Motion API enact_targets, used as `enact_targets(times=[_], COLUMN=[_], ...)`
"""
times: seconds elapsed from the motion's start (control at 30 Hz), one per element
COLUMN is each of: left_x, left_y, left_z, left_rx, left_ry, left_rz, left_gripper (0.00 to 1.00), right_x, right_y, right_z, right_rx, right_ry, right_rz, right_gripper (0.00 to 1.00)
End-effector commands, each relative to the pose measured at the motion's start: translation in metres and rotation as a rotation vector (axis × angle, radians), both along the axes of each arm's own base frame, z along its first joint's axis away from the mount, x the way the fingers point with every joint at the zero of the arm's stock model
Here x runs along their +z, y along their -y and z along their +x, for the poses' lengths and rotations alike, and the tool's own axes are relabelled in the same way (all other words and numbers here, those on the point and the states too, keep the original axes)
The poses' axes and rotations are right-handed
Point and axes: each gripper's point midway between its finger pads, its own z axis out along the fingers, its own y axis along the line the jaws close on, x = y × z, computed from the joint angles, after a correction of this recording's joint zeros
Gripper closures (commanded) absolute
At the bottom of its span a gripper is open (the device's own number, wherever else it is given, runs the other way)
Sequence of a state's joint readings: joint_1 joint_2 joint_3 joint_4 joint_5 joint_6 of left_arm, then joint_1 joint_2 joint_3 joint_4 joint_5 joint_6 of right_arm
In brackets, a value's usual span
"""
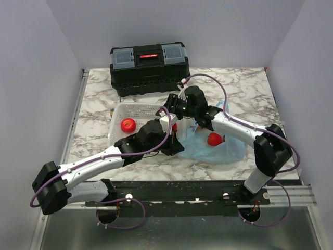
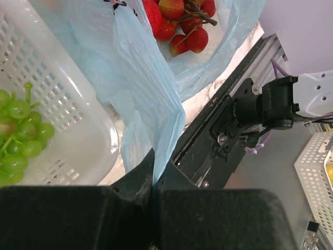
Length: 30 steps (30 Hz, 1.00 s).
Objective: Take the fake fruits out of the plastic bag
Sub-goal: Place the fake fruit in the bin, then take out the fake fruit from the plastic bag.
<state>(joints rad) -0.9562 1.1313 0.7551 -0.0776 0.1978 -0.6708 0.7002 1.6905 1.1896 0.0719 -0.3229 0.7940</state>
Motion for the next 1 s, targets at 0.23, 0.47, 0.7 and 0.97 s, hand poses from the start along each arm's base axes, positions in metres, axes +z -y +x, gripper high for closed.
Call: enact_targets(times=[0.23,0.47,0.7,0.97], left_x=[0.006,0.005,0.012,0.013], left_y=[0.0,0.005,0.005,0.005], left_z=[-0.001,0.002,0.004,0.008], left_rx=[-0.005,-0.008,-0.008,0.0], left_ry=[0.011,0.014,0.035,0.049], left_rz=[-0.012,-0.011,-0.007,0.003], left_gripper=[1.0,1.0,1.0,1.0], right_x=[0.044,0.057,0.037,0.014], right_y=[0.092,0.152,0.175,0.194], right_z=[-0.009,-0.04,-0.074,-0.093], right_rx=[-0.264,-0.39,-0.363,-0.391], right_ry=[0.21,0.256,0.211,0.193], right_rz=[-0.189,-0.243,-0.277,-0.272], right_gripper=[0.4,0.37,0.37,0.37])
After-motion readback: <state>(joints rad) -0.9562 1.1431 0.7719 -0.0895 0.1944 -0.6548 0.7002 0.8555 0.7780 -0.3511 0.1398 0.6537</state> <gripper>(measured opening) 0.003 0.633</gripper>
